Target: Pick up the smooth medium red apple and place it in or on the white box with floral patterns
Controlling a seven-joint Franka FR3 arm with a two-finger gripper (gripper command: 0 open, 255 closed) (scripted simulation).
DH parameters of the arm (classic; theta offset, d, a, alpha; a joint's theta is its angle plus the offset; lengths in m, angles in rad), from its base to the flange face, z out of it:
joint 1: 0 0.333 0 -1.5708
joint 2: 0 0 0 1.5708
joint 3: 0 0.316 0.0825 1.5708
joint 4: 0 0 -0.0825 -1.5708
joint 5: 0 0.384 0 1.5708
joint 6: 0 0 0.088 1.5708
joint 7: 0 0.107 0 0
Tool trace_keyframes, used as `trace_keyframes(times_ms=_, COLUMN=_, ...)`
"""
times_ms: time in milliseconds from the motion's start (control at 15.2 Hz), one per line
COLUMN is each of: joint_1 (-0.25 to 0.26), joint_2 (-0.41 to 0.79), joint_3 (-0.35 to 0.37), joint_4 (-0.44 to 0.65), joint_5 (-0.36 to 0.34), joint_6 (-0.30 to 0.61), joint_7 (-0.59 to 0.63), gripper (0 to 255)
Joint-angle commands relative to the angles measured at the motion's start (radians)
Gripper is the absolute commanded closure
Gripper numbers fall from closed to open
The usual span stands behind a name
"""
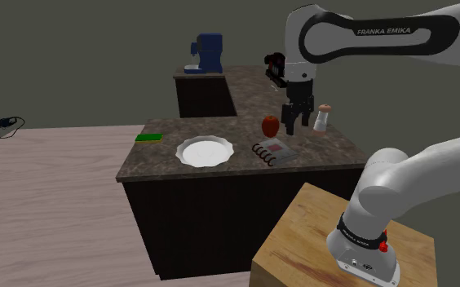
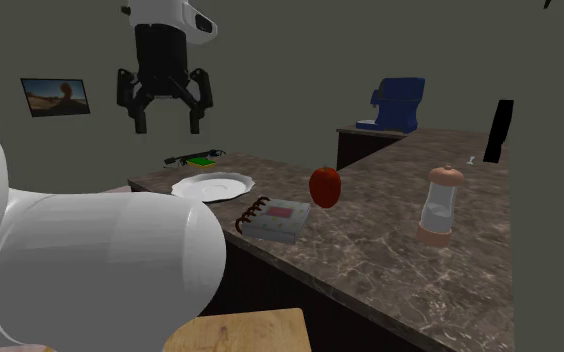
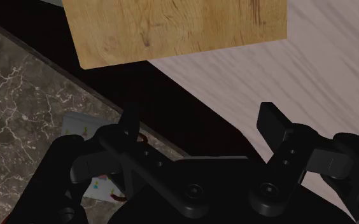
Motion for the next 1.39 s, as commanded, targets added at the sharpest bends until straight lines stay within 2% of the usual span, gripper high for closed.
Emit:
trace_keyframes(times_ms=0, joint_1=0.000, joint_2=0.000, joint_3=0.000, joint_4=0.000, joint_5=0.000, joint_6=0.000, joint_7=0.000, gripper=0)
trace_keyframes(times_ms=660, joint_1=-0.051, joint_2=0.283, joint_3=-0.160, joint_4=0.125, joint_5=-0.118, joint_6=0.167, joint_7=-0.194, gripper=0)
trace_keyframes(times_ms=990, joint_1=-0.067, joint_2=0.448, joint_3=-0.230, joint_4=0.232, joint_5=-0.136, joint_6=0.232, joint_7=-0.289, gripper=0)
trace_keyframes(times_ms=1320, joint_1=-0.085, joint_2=0.625, joint_3=-0.289, joint_4=0.369, joint_5=-0.123, joint_6=0.279, joint_7=-0.388, gripper=0)
